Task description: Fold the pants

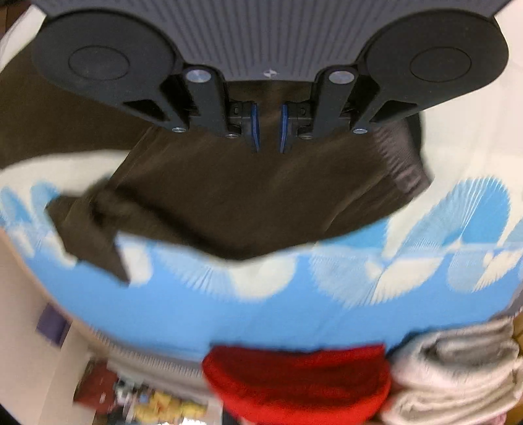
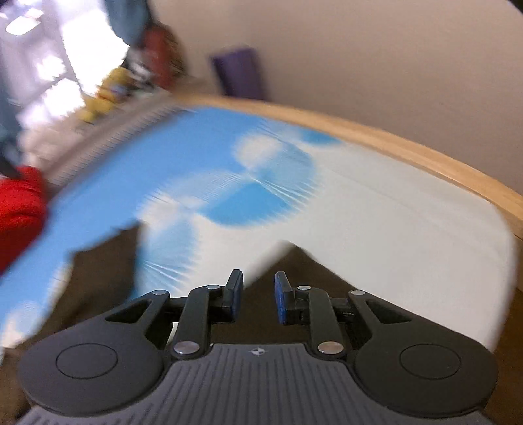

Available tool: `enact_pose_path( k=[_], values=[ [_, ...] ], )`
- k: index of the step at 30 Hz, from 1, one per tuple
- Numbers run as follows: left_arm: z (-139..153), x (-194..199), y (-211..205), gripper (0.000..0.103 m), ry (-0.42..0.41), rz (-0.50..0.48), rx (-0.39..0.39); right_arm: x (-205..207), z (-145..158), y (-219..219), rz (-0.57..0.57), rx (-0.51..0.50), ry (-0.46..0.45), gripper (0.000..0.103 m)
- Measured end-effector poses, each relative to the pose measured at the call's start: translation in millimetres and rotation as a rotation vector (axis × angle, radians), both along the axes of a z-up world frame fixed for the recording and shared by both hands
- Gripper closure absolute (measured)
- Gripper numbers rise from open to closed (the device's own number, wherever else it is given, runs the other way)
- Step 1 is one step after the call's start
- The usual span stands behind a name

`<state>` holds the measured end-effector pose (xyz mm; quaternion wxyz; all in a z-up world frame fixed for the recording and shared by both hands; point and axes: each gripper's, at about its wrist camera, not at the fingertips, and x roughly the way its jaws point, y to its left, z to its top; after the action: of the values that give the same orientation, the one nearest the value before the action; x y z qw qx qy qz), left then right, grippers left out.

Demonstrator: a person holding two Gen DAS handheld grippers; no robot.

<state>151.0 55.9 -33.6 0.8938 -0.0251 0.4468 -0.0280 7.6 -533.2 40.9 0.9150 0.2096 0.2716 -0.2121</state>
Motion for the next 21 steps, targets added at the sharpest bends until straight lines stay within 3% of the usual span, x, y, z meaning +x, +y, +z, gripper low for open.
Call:
enact_pose_path(
  k=[1, 4, 6, 8, 10, 13, 17, 21],
  values=[
    [4.3, 4.0, -12.0, 0.09, -0.014, 0.003, -0.02, 6.0, 2.8, 5.3, 0.057, 0.016, -0.045, 0.102],
    [12.6, 26.4, -52.7, 0.09, 0.062, -0.01, -0.09, 28.1, 7.8, 20.3, 0.199, 0.043, -0.141, 0.102],
    [13.9, 40.6, -81.7, 0.09, 0.097, -0.029, -0.065, 48.3, 4.5, 28.8, 0.29, 0.095, -0.161, 0.101],
    [8.0, 48.5, -106.5, 0.085, 0.075, -0.073, -0.077, 69.6, -2.7, 38.1, 0.329, 0.107, -0.141, 0.1],
    [-9.6, 48.8, -125.2, 0.083, 0.035, -0.131, -0.058, 91.1, -13.2, 39.0, 0.335, 0.12, -0.118, 0.099],
    [-42.3, 55.4, -146.0, 0.08, 0.083, -0.161, -0.012, 122.7, -31.8, 33.8, 0.336, 0.139, -0.081, 0.099],
    [-63.6, 61.5, -164.7, 0.058, 0.051, -0.255, 0.021, 170.8, -63.6, 31.0, 0.305, 0.17, -0.05, 0.098],
    [-81.7, 71.9, -171.4, 0.047, 0.045, -0.294, 0.004, 214.8, -94.9, 22.0, 0.243, 0.22, -0.041, 0.077]
  ],
)
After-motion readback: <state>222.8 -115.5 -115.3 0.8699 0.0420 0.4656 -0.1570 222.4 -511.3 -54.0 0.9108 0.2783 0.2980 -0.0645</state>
